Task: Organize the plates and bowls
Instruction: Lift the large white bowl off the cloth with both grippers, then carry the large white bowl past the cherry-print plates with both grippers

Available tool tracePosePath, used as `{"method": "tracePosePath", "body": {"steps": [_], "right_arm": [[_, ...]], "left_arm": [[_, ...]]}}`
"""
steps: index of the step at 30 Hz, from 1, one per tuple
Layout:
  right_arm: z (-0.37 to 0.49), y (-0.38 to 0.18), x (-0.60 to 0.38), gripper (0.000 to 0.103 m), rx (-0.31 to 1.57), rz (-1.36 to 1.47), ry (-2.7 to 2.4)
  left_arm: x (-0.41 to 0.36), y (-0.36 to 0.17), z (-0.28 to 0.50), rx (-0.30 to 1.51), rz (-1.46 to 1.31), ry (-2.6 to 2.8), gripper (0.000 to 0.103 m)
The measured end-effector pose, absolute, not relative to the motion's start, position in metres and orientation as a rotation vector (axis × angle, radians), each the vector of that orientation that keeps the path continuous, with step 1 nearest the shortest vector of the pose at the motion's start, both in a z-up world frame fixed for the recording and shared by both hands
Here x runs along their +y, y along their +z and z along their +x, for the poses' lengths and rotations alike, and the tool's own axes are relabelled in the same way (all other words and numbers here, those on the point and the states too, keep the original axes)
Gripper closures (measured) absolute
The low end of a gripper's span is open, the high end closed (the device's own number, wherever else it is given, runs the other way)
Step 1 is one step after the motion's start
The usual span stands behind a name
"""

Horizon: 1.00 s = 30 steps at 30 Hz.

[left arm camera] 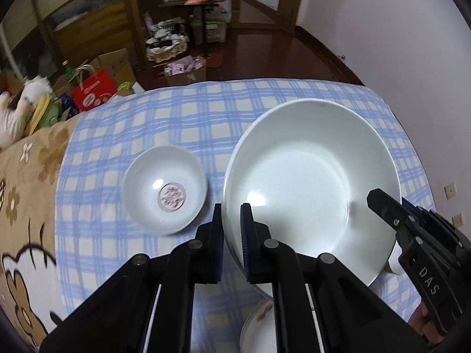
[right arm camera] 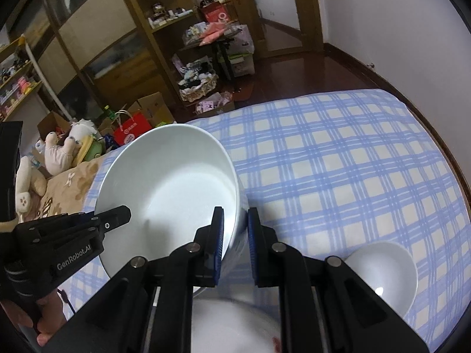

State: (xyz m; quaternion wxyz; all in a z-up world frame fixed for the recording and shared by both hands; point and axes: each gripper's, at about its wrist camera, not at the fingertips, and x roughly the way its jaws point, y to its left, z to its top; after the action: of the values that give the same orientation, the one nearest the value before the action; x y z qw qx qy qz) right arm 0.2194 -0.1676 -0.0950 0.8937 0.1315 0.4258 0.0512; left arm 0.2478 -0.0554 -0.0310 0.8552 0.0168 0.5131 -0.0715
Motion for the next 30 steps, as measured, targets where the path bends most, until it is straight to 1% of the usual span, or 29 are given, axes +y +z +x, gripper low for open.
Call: {"method": "tracePosePath", "body": {"steps": [8, 18, 30], "right_arm": [[0.185, -0.089, -0.132, 0.086, 0.879, 0.254, 0.165], [0.155, -0.103, -0.09, 0.086, 0.914, 0.257, 0.216], [0.138, -0.129, -0.055, 0.086, 0.972, 0.212, 0.264]], "left_arm": [[-0.02, -0.021, 0.205, 1.064, 0.02, -0.101, 0.093], [0.018, -0.025, 0.165, 1.058, 0.061, -0.029, 0.093], [0.055, -0.059, 0.138, 1.138, 0.001, 0.012, 0.093]]}}
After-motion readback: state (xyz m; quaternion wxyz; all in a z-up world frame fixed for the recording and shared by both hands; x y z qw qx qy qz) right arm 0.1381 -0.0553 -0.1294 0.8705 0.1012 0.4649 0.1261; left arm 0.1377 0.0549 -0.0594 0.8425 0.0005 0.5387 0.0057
